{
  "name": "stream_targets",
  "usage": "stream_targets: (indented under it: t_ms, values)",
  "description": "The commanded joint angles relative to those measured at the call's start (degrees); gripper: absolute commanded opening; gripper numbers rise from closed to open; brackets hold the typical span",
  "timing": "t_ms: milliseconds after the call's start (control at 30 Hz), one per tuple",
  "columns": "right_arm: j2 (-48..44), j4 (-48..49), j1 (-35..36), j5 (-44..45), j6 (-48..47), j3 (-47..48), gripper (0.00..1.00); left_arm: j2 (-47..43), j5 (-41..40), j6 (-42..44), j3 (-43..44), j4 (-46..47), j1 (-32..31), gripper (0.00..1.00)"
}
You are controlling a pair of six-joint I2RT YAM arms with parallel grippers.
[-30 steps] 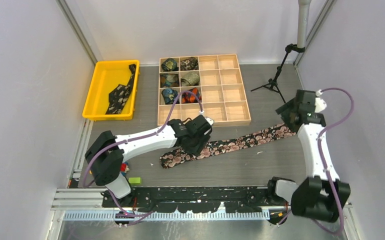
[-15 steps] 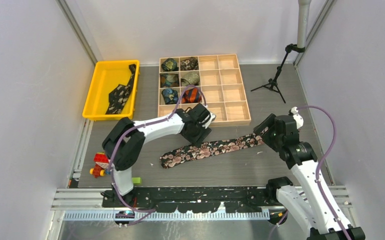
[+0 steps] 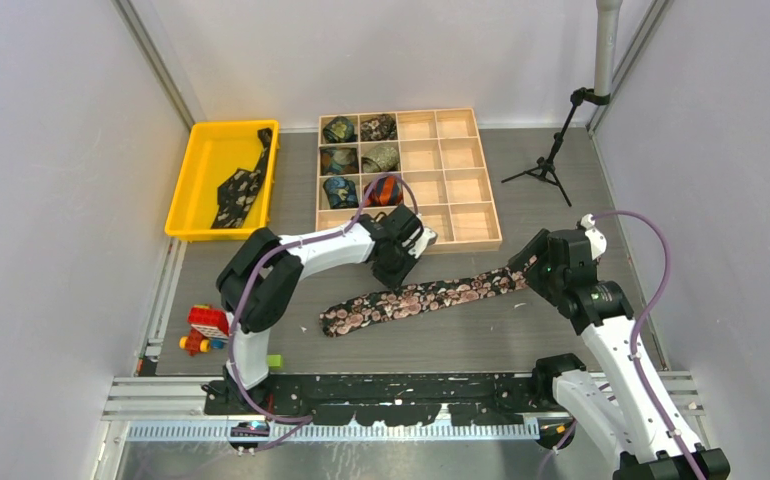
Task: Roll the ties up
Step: Flatten out the tie at the center of the board.
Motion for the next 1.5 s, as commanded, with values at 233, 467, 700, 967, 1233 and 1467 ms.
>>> stream_targets:
  t_ms: [233, 467, 700, 967, 1233, 1467]
  values:
    - [-1.41, -0.99, 0.27, 1.68, -1.04, 2.72, 0.79, -1.14, 3.78, 0.72, 8.82, -7.85, 0.15, 0.00]
    - [-2.58, -2.25, 0.23, 2.07, -1.18, 3.33, 0.79, -3.42, 7.89, -1.29, 10.02, -13.13, 0.11, 0.00]
    - [-2.38, -1.34, 0.29, 1.12, -0.39, 2.21, 0.79, -8.00, 11.66, -3.26, 2.63, -12.30, 0.07, 0.00]
    - [-2.61, -1.36, 0.27, 0.72, -0.16, 2.19, 0.79, -7.26, 11.16, -3.33, -0.84, -10.27, 0.12, 0.00]
    - [-3.68, -2.26, 0.27, 1.21, -0.17, 1.53, 0.79, -4.69, 9.25, -2.61, -2.08, -9.46, 0.15, 0.01]
    - [-3.52, -2.17, 0.27, 0.83, -0.07, 1.45, 0.79, -3.13, 6.56, -2.79, -2.42, -8.40, 0.18, 0.03]
